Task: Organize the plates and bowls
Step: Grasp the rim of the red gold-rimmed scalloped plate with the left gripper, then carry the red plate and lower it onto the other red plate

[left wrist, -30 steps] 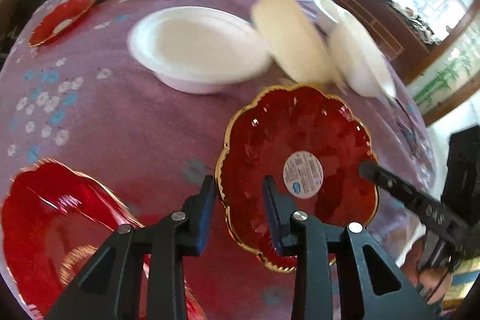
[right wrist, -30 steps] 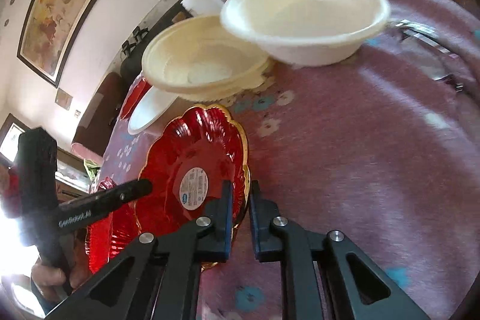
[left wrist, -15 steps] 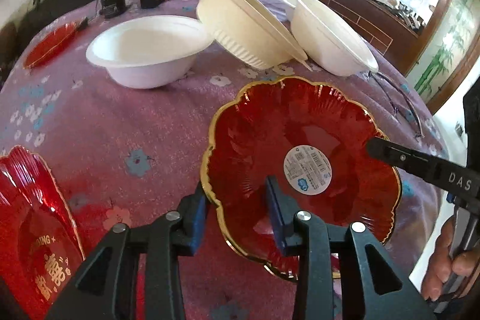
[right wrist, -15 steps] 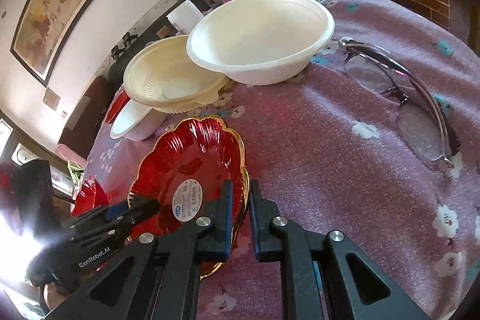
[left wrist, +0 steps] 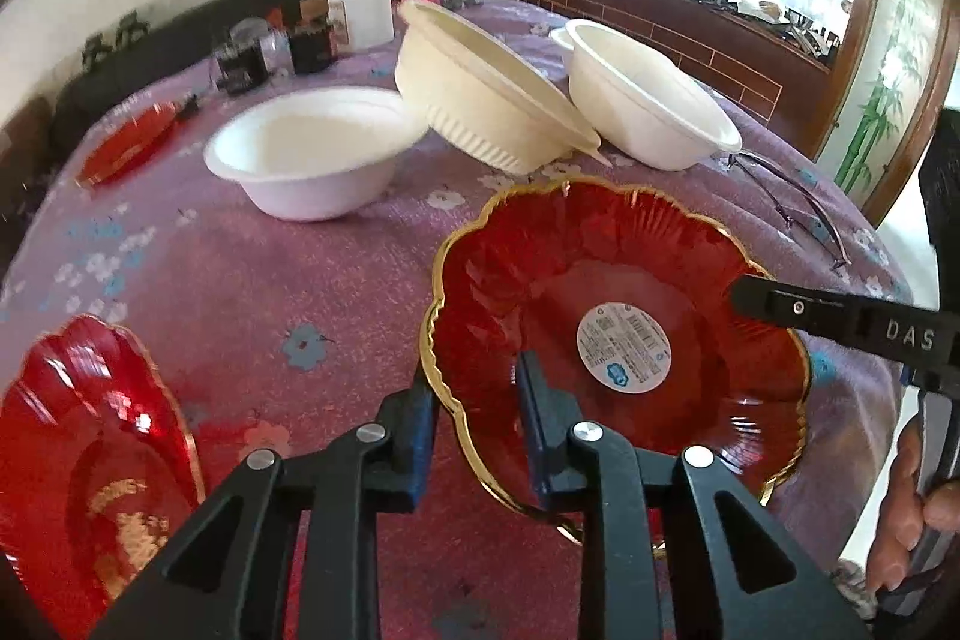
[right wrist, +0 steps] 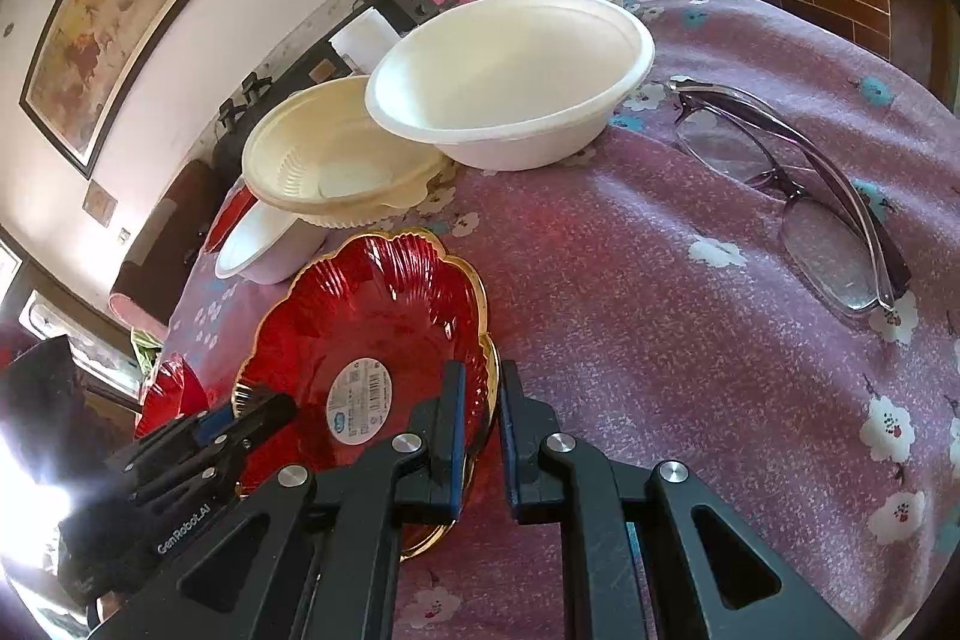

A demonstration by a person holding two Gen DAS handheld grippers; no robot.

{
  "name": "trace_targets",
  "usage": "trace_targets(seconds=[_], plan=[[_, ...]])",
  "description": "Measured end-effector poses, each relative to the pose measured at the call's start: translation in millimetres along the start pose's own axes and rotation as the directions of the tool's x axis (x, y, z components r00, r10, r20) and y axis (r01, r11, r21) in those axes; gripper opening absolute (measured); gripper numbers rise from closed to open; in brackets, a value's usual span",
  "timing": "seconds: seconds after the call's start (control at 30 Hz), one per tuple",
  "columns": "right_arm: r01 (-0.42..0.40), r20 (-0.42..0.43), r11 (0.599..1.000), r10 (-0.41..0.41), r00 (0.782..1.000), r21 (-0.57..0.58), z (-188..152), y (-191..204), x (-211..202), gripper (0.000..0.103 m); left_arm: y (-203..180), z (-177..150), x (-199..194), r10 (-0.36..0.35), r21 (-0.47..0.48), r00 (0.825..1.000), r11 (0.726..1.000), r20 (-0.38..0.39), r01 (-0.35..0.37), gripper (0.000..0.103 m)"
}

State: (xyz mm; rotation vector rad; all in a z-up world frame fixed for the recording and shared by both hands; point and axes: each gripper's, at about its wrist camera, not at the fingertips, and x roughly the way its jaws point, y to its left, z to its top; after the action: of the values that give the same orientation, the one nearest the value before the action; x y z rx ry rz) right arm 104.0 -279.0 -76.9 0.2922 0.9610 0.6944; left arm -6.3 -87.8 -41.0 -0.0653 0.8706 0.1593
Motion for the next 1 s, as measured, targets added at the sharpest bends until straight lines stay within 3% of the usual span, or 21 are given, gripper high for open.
trace_targets(seconds=[0.4,1.0], plan=[[-0.012,0.024,1.000,0.013,1.000,-0.026,-1,11,-5,0.011,1,-1,-21,0.046,0.019,0.996,0.999,0.079,-0.047,0.024],[-0.037,0.049,0.994,0.042,0.998,-0.102,3,46,-16,0.011,18,-3,-57,0.082,-0.038,0.984,0.996,0.159,-0.077,0.024]])
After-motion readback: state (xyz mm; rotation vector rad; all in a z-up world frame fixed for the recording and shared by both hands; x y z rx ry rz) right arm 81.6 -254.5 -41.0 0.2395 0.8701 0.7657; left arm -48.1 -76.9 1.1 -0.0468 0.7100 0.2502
